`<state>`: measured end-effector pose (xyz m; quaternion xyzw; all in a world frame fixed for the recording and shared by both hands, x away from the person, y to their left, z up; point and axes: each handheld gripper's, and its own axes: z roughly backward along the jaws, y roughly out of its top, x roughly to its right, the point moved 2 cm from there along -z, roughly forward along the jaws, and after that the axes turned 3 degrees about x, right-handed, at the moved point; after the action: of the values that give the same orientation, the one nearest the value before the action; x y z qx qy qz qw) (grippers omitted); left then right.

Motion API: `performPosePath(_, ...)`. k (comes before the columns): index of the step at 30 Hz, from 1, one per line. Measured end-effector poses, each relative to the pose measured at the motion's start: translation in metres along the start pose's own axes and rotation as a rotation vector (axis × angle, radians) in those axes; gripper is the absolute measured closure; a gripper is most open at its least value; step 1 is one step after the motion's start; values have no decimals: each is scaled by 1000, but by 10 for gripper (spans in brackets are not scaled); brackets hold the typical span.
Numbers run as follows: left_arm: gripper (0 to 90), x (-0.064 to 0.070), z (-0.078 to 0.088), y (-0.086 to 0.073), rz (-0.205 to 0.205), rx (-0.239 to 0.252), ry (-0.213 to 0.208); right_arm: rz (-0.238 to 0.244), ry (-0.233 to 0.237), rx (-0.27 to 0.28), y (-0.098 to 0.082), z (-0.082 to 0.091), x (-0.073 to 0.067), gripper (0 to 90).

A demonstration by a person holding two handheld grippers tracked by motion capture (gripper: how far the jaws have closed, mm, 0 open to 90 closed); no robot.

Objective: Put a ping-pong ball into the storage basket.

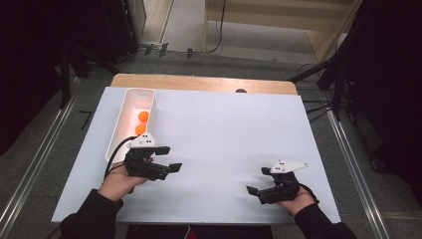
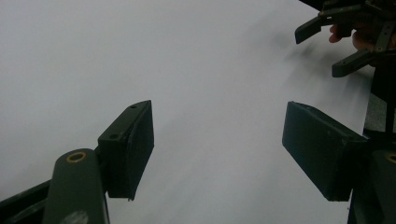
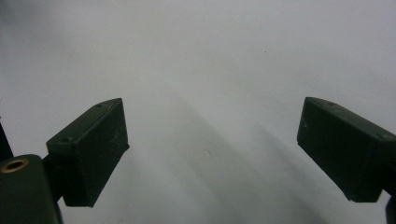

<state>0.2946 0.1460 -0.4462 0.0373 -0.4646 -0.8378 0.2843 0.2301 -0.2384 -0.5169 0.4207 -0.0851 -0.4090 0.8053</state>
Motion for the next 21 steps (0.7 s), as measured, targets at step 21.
performPosePath(21, 255, 9, -1, -35, -103, -65, -42, -4, -7, 6, 0, 1, 2, 73)
